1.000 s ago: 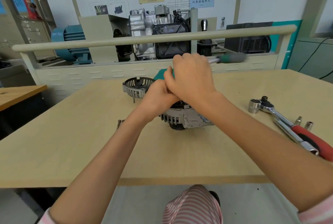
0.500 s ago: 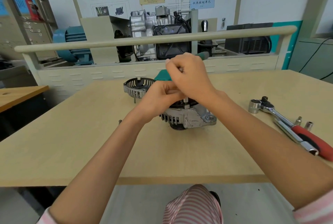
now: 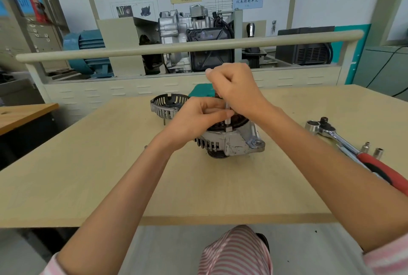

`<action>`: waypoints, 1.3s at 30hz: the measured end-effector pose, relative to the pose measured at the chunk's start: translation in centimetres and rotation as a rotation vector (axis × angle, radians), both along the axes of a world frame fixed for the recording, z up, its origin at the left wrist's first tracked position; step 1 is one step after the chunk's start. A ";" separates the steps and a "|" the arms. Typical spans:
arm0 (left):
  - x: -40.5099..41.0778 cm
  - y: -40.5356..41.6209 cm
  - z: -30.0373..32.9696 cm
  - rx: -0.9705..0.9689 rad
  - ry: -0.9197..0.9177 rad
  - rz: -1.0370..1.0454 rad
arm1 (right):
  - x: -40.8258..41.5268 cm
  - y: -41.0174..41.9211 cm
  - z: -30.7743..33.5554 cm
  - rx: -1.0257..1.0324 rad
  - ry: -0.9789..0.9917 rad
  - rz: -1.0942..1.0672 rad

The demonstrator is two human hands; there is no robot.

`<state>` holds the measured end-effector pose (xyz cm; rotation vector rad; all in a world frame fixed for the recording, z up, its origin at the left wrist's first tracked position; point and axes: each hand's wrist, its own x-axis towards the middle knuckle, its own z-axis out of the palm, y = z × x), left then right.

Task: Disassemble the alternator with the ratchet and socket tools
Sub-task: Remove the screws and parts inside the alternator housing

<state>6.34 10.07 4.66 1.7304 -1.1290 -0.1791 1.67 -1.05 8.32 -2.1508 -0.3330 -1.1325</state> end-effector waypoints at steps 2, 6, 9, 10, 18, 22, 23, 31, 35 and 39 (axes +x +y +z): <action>0.0 -0.2 -0.1 -0.055 0.007 0.027 | -0.1 -0.2 0.1 0.030 0.021 0.056; 0.0 -0.6 -0.2 -0.083 -0.031 0.145 | 0.0 0.2 -0.5 -0.429 0.037 -0.469; 0.1 -0.8 -0.5 -0.065 -0.066 0.183 | 0.1 1.1 -0.6 -0.563 0.085 -0.828; -0.1 -0.8 -0.4 -0.066 -0.057 0.176 | 0.2 1.2 -0.5 -0.550 0.082 -0.814; -0.2 -0.1 0.4 0.017 0.016 0.049 | 0.3 -1.2 0.1 0.186 0.112 0.101; -0.4 -0.6 0.3 -0.026 0.012 0.086 | -0.2 -1.5 -0.1 0.031 0.099 -0.024; -0.4 -0.6 0.2 -0.035 -0.005 0.084 | -0.2 -1.3 -0.2 -0.159 0.097 -0.204; -0.1 -0.5 -0.3 -0.043 -0.051 0.133 | 0.2 0.7 -0.3 -0.519 0.097 -0.774; -0.4 -0.3 0.2 -0.029 -0.020 0.088 | 0.3 0.1 0.0 -0.307 0.051 -0.313; -0.4 -0.5 -0.1 -0.083 -0.011 0.083 | 0.1 -0.2 -0.1 -0.083 -0.003 -0.056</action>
